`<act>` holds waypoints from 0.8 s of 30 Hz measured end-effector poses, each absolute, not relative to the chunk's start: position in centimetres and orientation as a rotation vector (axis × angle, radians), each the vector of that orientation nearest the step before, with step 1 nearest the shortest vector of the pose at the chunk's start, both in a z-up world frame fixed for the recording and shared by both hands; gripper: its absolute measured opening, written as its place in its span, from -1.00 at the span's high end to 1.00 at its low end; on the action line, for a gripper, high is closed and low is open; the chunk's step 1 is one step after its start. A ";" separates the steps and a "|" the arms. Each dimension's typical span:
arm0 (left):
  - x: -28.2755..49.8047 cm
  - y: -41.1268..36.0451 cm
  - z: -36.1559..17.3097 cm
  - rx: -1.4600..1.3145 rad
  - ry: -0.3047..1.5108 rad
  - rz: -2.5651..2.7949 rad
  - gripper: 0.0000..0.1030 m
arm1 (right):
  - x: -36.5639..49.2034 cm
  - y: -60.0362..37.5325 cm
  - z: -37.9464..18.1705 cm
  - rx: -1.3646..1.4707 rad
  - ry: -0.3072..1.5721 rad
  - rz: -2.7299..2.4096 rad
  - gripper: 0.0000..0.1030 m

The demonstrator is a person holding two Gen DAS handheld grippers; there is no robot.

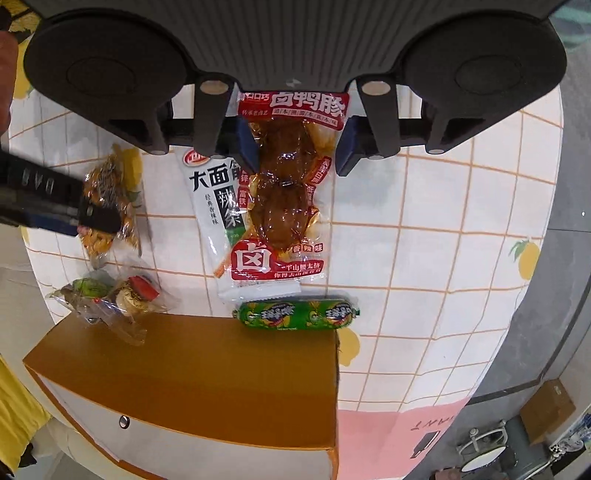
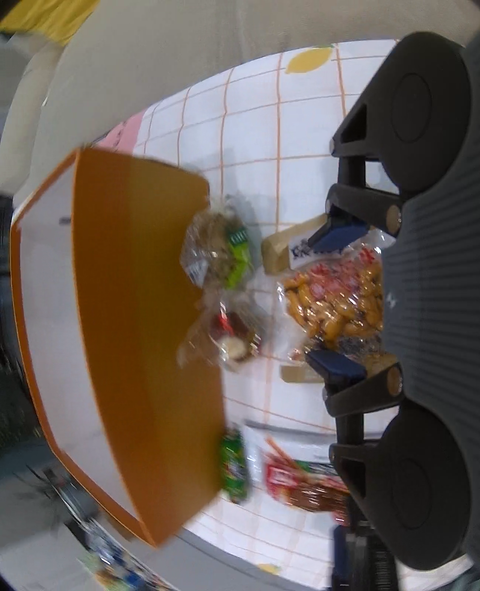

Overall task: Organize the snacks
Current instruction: 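Grasp the red braised meat pack with the left tool while the right tool grasps the peanut pack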

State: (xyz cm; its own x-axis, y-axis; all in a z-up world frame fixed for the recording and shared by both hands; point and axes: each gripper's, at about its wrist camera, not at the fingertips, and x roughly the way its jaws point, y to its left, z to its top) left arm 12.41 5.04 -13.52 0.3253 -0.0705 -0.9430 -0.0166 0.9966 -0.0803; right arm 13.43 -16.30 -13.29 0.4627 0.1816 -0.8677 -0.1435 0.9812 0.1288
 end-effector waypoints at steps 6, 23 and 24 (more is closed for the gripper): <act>11.6 3.9 -13.4 -0.108 1.266 -0.076 0.03 | 11.6 -16.4 -13.1 -0.017 1.092 0.291 -0.01; 9.5 0.5 -13.3 -0.118 1.298 -0.163 0.01 | 6.5 -19.9 -11.7 0.030 1.136 0.323 -0.31; 9.5 0.6 -13.3 -0.125 1.298 -0.162 0.01 | 6.2 -20.3 -11.5 0.066 1.134 0.307 -0.42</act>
